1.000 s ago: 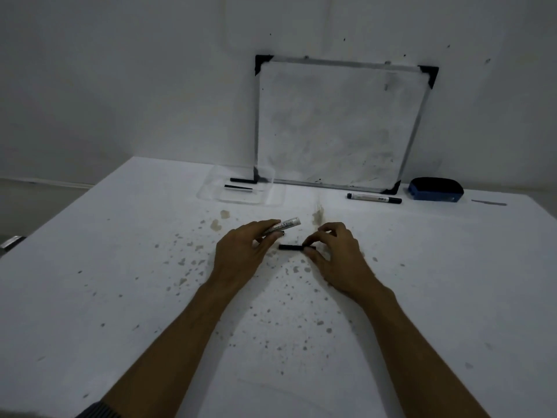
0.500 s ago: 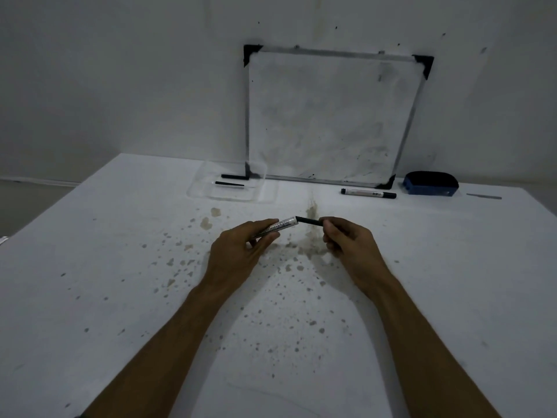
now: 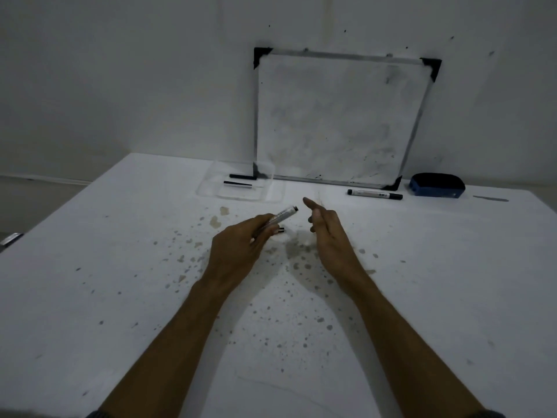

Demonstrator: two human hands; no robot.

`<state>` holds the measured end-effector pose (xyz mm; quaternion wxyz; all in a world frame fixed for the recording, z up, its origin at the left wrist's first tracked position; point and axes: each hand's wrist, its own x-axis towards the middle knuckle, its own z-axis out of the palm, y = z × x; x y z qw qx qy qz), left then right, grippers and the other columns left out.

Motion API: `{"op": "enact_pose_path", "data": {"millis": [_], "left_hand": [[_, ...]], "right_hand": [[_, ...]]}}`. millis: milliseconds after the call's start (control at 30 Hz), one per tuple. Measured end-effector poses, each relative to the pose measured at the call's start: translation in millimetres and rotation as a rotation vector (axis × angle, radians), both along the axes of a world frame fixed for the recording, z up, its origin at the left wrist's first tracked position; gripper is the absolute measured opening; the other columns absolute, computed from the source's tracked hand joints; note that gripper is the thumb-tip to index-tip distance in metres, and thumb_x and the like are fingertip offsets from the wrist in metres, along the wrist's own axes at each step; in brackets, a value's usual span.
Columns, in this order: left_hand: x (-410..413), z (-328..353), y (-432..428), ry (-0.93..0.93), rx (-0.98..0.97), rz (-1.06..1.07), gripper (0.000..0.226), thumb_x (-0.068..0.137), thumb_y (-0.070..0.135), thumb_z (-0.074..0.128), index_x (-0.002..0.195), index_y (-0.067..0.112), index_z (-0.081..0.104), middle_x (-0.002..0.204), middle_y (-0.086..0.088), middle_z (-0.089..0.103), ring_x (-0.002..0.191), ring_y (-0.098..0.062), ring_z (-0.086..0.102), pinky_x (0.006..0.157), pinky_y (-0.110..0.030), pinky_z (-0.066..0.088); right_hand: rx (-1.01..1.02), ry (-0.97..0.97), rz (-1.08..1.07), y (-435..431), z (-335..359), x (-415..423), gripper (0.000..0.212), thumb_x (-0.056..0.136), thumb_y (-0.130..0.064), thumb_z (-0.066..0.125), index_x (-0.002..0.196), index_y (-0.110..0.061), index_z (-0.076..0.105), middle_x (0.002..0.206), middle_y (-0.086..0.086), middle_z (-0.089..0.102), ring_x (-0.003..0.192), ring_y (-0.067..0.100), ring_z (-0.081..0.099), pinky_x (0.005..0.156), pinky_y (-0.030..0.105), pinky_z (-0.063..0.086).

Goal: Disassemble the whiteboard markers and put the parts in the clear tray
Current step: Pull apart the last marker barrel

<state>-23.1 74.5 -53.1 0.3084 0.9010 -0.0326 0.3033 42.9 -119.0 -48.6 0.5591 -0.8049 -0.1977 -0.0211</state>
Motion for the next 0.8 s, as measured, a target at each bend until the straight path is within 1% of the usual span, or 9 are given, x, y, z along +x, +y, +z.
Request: {"op": "enact_pose_path", "data": {"millis": [133, 200, 300, 400, 533, 600, 667, 733, 800], "left_hand": [[7, -2, 15, 0.084, -0.211, 0.032, 0.032, 0.107, 0.039, 0.053, 0.126, 0.02, 0.07, 0.091, 0.005, 0.079, 0.079, -0.016, 0.075, 0.071, -0.046, 0.063], [10, -5, 17, 0.096, -0.316, -0.002, 0.029, 0.107, 0.036, 0.054, 0.123, 0.018, 0.07, 0.088, 0.005, 0.078, 0.072, -0.015, 0.074, 0.07, -0.047, 0.063], [13, -9, 14, 0.095, -0.388, -0.065, 0.023, 0.106, 0.036, 0.056, 0.116, 0.021, 0.07, 0.082, 0.008, 0.075, 0.062, -0.01, 0.069, 0.062, -0.04, 0.063], [15, -12, 8, 0.13, -0.392, -0.097, 0.021, 0.106, 0.041, 0.056, 0.108, 0.026, 0.071, 0.08, 0.01, 0.073, 0.053, -0.007, 0.063, 0.053, -0.032, 0.059], [15, -10, 3, 0.154, -0.455, -0.097, 0.023, 0.104, 0.046, 0.057, 0.096, 0.03, 0.072, 0.069, 0.009, 0.069, 0.049, -0.007, 0.057, 0.05, -0.024, 0.053], [13, -8, -5, 0.147, -0.437, -0.097, 0.026, 0.103, 0.051, 0.057, 0.088, 0.036, 0.072, 0.06, 0.012, 0.063, 0.046, -0.004, 0.05, 0.047, -0.023, 0.047], [13, -7, -17, 0.167, -0.472, -0.133, 0.024, 0.102, 0.051, 0.057, 0.102, 0.037, 0.077, 0.066, 0.011, 0.068, 0.05, -0.006, 0.052, 0.049, -0.028, 0.048], [10, -8, -27, 0.209, -0.472, -0.163, 0.028, 0.102, 0.048, 0.059, 0.121, 0.035, 0.075, 0.082, 0.012, 0.074, 0.059, -0.01, 0.061, 0.057, -0.033, 0.056], [7, -12, -30, 0.233, -0.412, -0.185, 0.03, 0.101, 0.047, 0.06, 0.126, 0.035, 0.073, 0.089, 0.019, 0.075, 0.069, -0.008, 0.067, 0.064, -0.029, 0.056]], "right_hand": [[-0.389, -0.182, 0.079, 12, -10, 11, 0.045, 0.105, -0.039, 0.051, 0.149, -0.033, 0.047, 0.144, 0.002, 0.045, 0.12, 0.016, 0.054, 0.107, 0.038, 0.047], [-0.525, -0.295, 0.081, 18, -16, 15, 0.045, 0.101, -0.041, 0.057, 0.145, -0.032, 0.054, 0.142, 0.002, 0.048, 0.124, 0.022, 0.052, 0.107, 0.044, 0.043], [-0.503, -0.346, 0.032, 22, -19, 15, 0.032, 0.097, -0.045, 0.062, 0.126, -0.034, 0.068, 0.13, -0.002, 0.056, 0.115, 0.02, 0.055, 0.098, 0.042, 0.044], [-0.436, -0.321, 0.023, 19, -19, 15, 0.025, 0.094, -0.048, 0.066, 0.11, -0.03, 0.072, 0.116, -0.006, 0.061, 0.101, 0.013, 0.059, 0.09, 0.036, 0.049], [-0.349, -0.212, 0.019, 11, -16, 8, 0.022, 0.095, -0.036, 0.07, 0.112, -0.023, 0.069, 0.098, -0.011, 0.064, 0.081, -0.005, 0.057, 0.077, 0.022, 0.053], [-0.252, -0.16, -0.012, 4, -14, 5, 0.028, 0.099, -0.034, 0.064, 0.126, -0.028, 0.065, 0.1, -0.011, 0.066, 0.084, -0.003, 0.061, 0.076, 0.017, 0.053], [-0.039, -0.056, -0.058, -6, -10, 2, 0.029, 0.102, -0.035, 0.058, 0.13, -0.033, 0.065, 0.104, -0.012, 0.07, 0.091, 0.001, 0.067, 0.077, 0.014, 0.053], [0.288, 0.131, -0.095, -18, -5, 1, 0.023, 0.101, -0.032, 0.062, 0.121, -0.029, 0.073, 0.102, -0.008, 0.076, 0.089, 0.002, 0.07, 0.078, 0.02, 0.056], [0.571, 0.334, -0.097, -27, -2, -1, 0.021, 0.099, -0.026, 0.067, 0.116, -0.02, 0.076, 0.103, 0.001, 0.079, 0.086, 0.01, 0.072, 0.081, 0.032, 0.058]]}}
